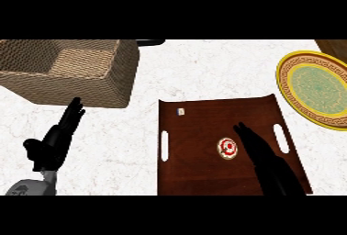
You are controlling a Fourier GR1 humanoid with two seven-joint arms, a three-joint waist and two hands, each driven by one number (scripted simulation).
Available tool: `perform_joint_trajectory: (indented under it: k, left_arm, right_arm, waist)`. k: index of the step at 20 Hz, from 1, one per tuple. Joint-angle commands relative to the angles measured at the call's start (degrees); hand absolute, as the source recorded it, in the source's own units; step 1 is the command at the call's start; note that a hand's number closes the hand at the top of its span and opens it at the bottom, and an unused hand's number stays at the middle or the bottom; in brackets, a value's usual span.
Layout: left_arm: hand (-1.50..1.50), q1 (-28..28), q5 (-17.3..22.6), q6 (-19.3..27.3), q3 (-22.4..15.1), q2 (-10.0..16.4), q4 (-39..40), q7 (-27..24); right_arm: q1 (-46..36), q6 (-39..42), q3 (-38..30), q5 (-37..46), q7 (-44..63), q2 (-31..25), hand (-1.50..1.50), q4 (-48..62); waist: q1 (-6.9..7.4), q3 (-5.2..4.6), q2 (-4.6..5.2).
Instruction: Pick the cupcake from the tray and place it in the plate
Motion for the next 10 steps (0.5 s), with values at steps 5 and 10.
perform_joint_trajectory:
  k: [5, 10]
  left_arm:
    - [0.00, 2.2, -2.3, -1.4, 1.5, -2.2, 0.6, -2.2]
    - [0.00, -1.4, -3.1, -1.6, 3.1, -2.7, 1.8, 0.1]
  right_arm:
    - [-2.8, 12.6, -5.0, -0.8, 8.3, 2.9, -1.50, 0.2]
    - [-4.9, 18.5, -3.8, 2.5, 12.6, 5.8, -1.50, 3.6]
  waist:
    - [0.24, 0.09, 0.10]
    - [0.13, 0.08, 0.12]
